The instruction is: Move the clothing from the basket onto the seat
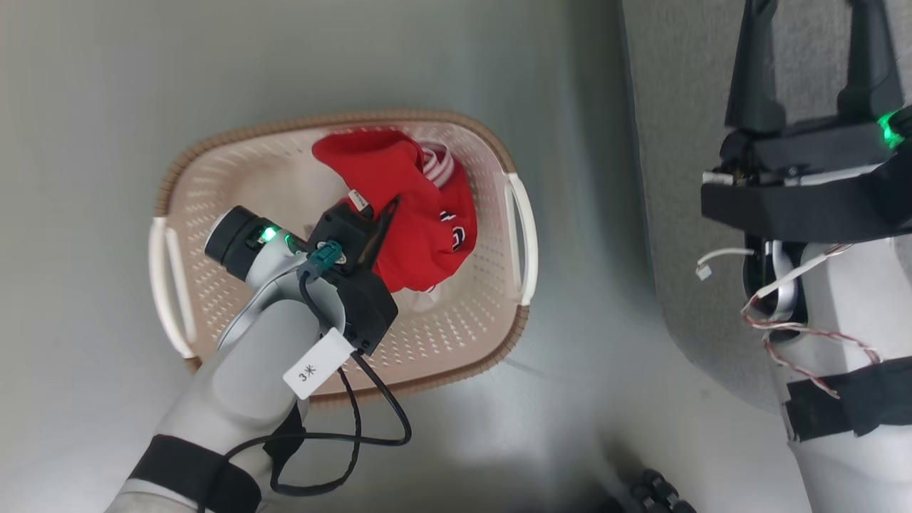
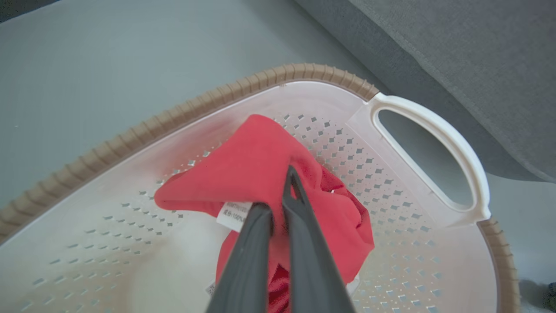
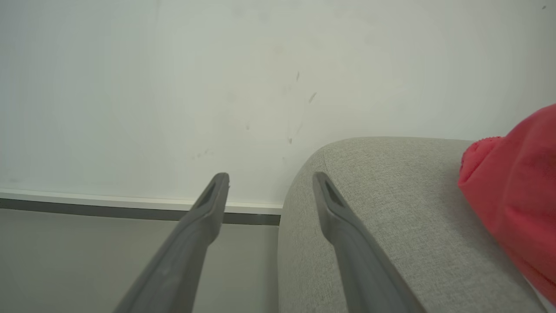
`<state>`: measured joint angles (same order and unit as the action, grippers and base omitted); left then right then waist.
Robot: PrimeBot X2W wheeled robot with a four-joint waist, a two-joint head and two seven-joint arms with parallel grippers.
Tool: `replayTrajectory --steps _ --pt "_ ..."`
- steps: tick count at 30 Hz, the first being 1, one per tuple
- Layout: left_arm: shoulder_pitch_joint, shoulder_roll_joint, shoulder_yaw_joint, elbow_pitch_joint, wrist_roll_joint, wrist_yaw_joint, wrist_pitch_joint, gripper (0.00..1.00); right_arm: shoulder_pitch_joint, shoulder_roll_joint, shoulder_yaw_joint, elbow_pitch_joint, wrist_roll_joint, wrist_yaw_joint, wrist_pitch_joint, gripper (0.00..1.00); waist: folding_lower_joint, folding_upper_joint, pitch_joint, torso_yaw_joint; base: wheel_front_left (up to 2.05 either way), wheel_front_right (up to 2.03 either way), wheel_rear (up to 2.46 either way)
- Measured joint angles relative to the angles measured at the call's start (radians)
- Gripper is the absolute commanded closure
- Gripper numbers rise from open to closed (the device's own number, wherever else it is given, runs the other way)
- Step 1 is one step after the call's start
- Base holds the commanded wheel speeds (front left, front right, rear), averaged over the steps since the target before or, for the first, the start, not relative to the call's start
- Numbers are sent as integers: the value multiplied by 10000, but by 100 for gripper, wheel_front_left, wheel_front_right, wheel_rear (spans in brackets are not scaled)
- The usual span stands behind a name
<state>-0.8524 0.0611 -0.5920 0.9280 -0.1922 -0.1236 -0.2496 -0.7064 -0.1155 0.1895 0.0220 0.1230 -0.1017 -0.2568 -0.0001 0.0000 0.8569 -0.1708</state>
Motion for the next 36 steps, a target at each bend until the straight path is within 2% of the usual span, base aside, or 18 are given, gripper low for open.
replayTrajectory --steps 11,23,27,36 --pt "272 48 529 -894 -619 -12 -2 100 900 -263 -240 548 12 138 0 0 -1 -1 -1452 615 0 0 0" --pt "368 968 884 -2393 -848 -82 -2 100 1807 -128 33 1331 188 447 0 0 -1 -1 -3144 1172 0 0 0" --pt "373 1206 859 -2826 -976 -82 -2 100 2020 -94 155 1634 272 600 2 0 -1 0 -3724 1275 0 0 0" --pt "338 1429 585 -3528 -1087 -82 -4 100 2283 17 671 2504 359 1181 2 0 0 -1 -5012 1410 0 0 0"
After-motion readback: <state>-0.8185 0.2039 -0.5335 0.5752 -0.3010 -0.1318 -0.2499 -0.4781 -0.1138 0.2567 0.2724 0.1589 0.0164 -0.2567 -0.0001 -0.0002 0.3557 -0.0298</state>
